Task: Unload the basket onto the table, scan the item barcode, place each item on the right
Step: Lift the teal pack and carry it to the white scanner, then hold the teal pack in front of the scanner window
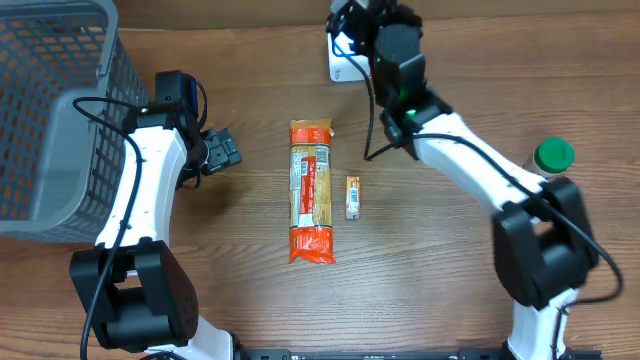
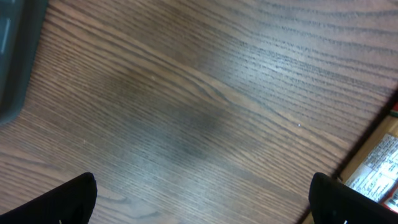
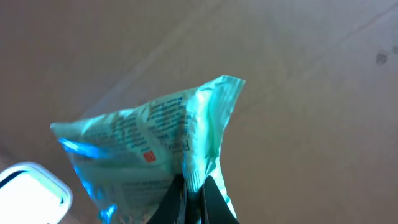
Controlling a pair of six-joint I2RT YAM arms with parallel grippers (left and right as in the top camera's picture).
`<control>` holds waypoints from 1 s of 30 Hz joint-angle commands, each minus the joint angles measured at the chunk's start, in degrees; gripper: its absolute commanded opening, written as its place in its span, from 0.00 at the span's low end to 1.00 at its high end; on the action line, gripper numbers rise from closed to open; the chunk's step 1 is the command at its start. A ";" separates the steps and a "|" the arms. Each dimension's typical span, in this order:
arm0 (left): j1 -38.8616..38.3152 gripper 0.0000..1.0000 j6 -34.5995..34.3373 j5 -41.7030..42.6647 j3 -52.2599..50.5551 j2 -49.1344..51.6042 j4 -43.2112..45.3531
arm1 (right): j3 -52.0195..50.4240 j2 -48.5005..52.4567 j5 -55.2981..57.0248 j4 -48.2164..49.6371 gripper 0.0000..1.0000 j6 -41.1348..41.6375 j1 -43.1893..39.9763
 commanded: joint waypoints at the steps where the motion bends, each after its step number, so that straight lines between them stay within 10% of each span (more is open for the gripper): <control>1: -0.13 1.00 0.68 -0.46 0.44 -0.13 0.00 | 1.11 4.37 2.49 7.69 0.04 -7.48 0.81; 10: -0.13 1.00 0.68 -0.46 0.46 -0.13 0.02 | 1.14 16.11 2.47 26.40 0.04 -10.54 0.98; 30: -0.13 1.00 0.68 -0.46 0.44 -0.13 0.02 | 3.39 21.00 -1.77 24.22 0.04 -11.98 0.28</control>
